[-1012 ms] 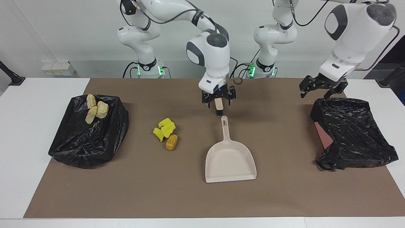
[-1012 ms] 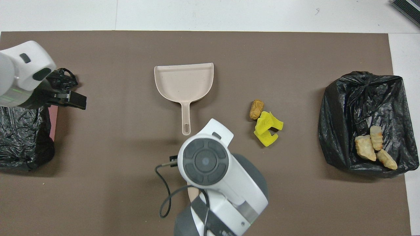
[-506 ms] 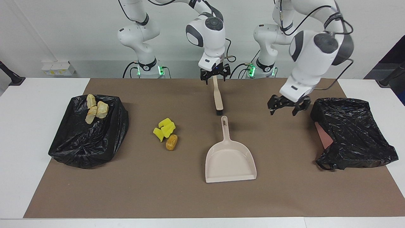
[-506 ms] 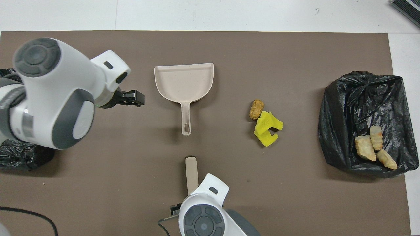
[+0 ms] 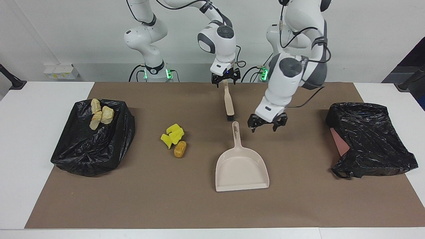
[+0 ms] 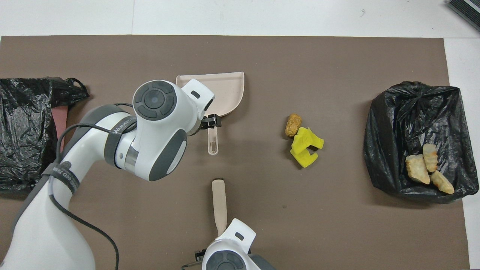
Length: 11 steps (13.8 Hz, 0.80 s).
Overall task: Sweep and dump trash in bin
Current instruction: 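Grasp the dustpan handle with the left gripper while the right gripper reaches the brush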
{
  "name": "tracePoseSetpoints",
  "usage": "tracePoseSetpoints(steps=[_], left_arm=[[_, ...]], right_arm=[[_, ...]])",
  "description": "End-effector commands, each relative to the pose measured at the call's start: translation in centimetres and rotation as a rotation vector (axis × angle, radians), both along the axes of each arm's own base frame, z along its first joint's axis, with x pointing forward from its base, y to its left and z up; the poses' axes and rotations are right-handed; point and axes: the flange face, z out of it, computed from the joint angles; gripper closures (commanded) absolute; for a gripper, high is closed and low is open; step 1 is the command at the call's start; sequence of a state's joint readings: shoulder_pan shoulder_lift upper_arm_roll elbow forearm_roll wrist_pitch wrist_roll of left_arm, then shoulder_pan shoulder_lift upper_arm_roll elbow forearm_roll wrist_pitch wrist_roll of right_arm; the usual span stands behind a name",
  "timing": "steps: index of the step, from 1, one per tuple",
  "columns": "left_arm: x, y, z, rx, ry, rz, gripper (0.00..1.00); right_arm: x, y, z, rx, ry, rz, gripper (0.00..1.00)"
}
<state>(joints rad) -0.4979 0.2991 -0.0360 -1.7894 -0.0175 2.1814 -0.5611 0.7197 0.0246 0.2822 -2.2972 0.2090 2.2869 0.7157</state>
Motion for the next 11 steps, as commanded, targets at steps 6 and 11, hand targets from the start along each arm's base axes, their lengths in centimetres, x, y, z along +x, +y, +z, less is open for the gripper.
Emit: tracePoseSetpoints(steps=[6, 11], left_arm=[[-1.6, -1.5, -2.9, -0.025, -0.023, -0.012, 0.00], [-1.7, -3.0, -3.9, -0.011, -0.006, -0.035, 0.29]], right_arm=[[0.2, 0.1, -0.8, 0.007, 0.018, -0.042, 1.00], [1.4, -0.3, 0.6, -0.012, 0.017, -0.039, 1.00]])
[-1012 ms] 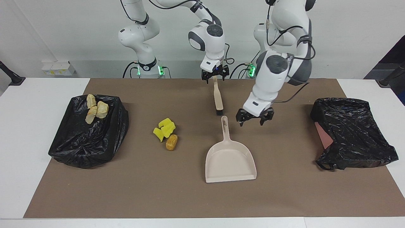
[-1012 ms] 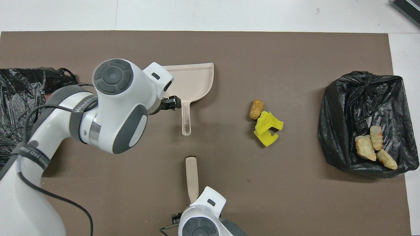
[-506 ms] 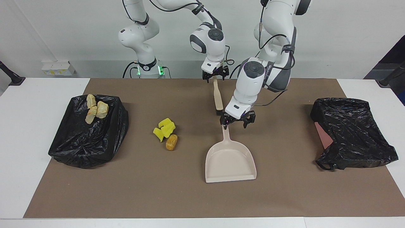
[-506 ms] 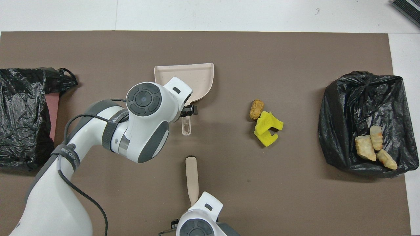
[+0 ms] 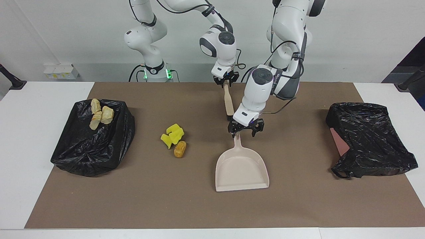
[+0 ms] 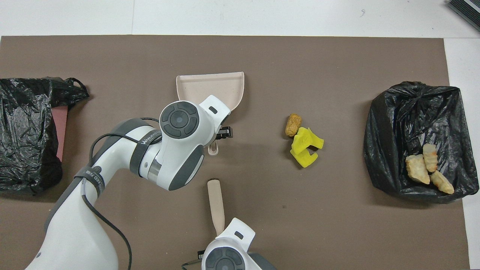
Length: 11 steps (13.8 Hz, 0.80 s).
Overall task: Sweep and dump trash in bin
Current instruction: 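Grasp the brush handle with the right gripper and lift it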
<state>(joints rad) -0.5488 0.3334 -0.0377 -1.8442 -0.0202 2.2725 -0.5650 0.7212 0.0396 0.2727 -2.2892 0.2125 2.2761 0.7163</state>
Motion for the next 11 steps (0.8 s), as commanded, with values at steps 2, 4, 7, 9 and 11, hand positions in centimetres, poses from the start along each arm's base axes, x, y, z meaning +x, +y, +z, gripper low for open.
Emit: tracePoseSetpoints(steps=[2, 4, 7, 9, 11], left_arm=[[0.3, -0.3, -0.1, -0.013, -0.013, 0.010, 0.64], [0.1, -0.2, -0.6, -0.006, -0.008, -0.023, 1.00], [0.5, 0.5, -0.3, 0.001, -0.007, -0.068, 1.00], [0.6, 0.9, 1.0, 0.001, -0.020, -0.119, 1.00], [0.7, 2.8, 3.3, 0.012, -0.011, -0.136, 1.00]], right_arm=[[1.7, -1.2, 2.7, -0.005, -0.012, -0.039, 1.00], [3.0, -3.3, 4.1, -0.050, -0.023, -0.042, 1.00], [5.5, -7.3, 5.1, -0.101, -0.028, -0.084, 1.00], [7.7, -10.1, 6.7, -0.119, -0.064, -0.114, 1.00], [10.2, -13.3, 8.2, -0.137, -0.090, -0.124, 1.00]])
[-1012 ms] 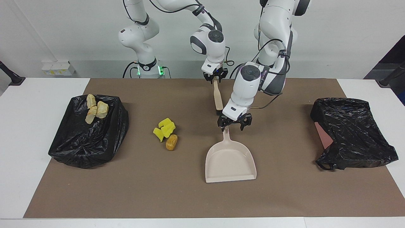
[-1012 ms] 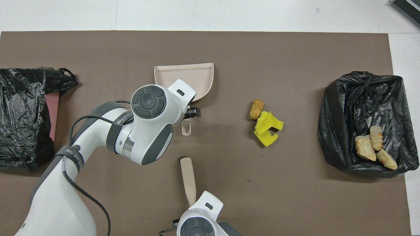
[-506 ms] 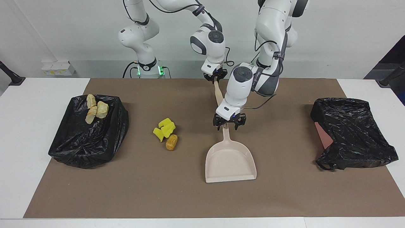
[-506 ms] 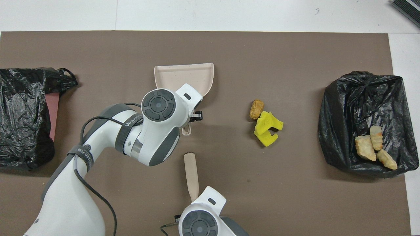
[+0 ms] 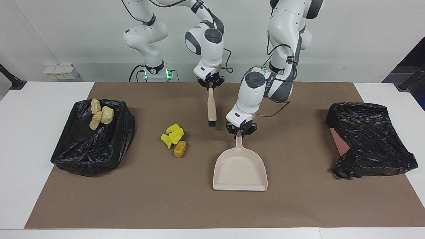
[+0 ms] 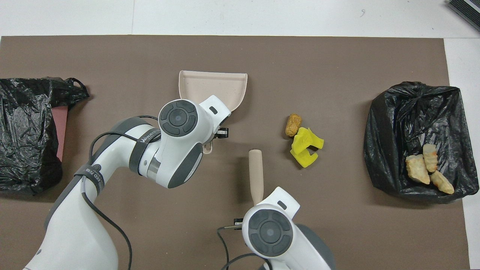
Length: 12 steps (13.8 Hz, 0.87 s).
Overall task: Sweep and dump trash in bin
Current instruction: 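Grasp the brush handle with the right gripper and lift it, then place the dustpan by the sponge with the left gripper while the right gripper follows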
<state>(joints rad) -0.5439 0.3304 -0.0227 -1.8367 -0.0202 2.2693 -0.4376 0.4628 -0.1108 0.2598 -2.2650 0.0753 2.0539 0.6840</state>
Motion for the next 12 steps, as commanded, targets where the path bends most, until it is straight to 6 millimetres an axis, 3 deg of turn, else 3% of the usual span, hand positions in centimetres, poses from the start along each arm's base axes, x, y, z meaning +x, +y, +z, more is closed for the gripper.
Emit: tracePoseSetpoints(steps=[1, 4, 8, 11, 12], left_arm=[[-0.6, 2.5, 3.4, 0.029, 0.034, -0.115, 1.00], [-2.8, 5.2, 4.6, 0.076, 0.116, -0.288, 1.00], [-8.4, 8.3, 4.8, 0.087, 0.118, -0.463, 1.00], [-11.9, 8.7, 4.4, 0.091, 0.114, -0.531, 1.00], [-13.2, 7.9, 4.2, 0.095, 0.122, -0.563, 1.00]], right_arm=[[2.7, -4.3, 2.2, -0.042, -0.039, 0.007, 1.00], [6.5, -9.9, 1.8, -0.154, -0.037, 0.053, 1.00], [9.3, -17.6, 0.8, -0.288, 0.010, 0.189, 1.00], [11.0, -23.2, -0.3, -0.299, 0.050, 0.214, 1.00], [11.3, -23.3, -0.5, -0.293, 0.052, 0.236, 1.00]])
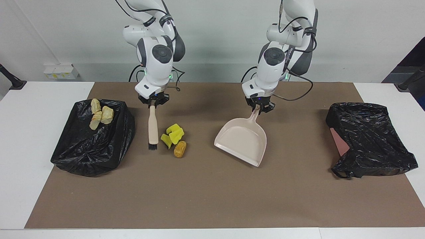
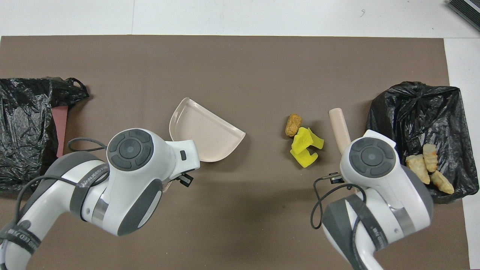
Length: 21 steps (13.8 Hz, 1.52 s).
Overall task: Sweep and dump trash in bin
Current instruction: 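Place the dustpan by the sponge with the left gripper while the right gripper follows, then sweep the yellow sponge pieces into the dustpan with the right gripper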
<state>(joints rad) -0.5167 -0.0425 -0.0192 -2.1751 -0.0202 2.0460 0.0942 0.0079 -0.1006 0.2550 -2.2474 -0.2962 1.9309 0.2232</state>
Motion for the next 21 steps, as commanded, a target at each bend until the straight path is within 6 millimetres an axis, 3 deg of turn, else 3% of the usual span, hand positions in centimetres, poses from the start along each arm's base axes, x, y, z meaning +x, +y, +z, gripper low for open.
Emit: tracePoseSetpoints(steps=[1, 3, 5, 8, 10, 17, 19, 21], left_arm=[[-4.0, -0.4, -0.1, -0.010, -0.005, -0.108, 1.00], [-5.8, -1.1, -0.1, -0.004, 0.020, -0.227, 1.00], [-7.1, -2.5, -0.7, 0.010, 0.055, -0.309, 1.00], [-4.4, -4.1, -2.9, 0.033, 0.115, -0.351, 1.00], [-4.1, -4.1, -2.9, 0.021, 0.106, -0.387, 1.00], [-3.5, -4.4, -3.1, -0.024, 0.041, -0.521, 1.00], [-3.4, -4.2, -3.5, -0.040, 0.021, -0.568, 1.00], [-3.2, -3.5, -3.9, -0.051, -0.007, -0.561, 1.00]], right_arm=[[0.6, -0.7, -1.2, -0.009, 0.034, 0.067, 1.00], [0.3, 0.3, -3.5, 0.000, 0.100, 0.135, 1.00], [0.0, 2.1, -4.4, 0.020, 0.132, 0.184, 1.00], [-0.9, 5.5, -5.4, 0.154, 0.180, 0.192, 1.00], [-0.3, 7.6, -6.6, 0.270, 0.218, 0.176, 1.00], [-2.8, 16.4, -4.5, 0.667, 0.286, 0.153, 1.00], [-2.7, 16.4, -2.4, 0.702, 0.262, 0.152, 1.00], [-1.9, 13.8, 0.9, 0.696, 0.237, 0.119, 1.00]])
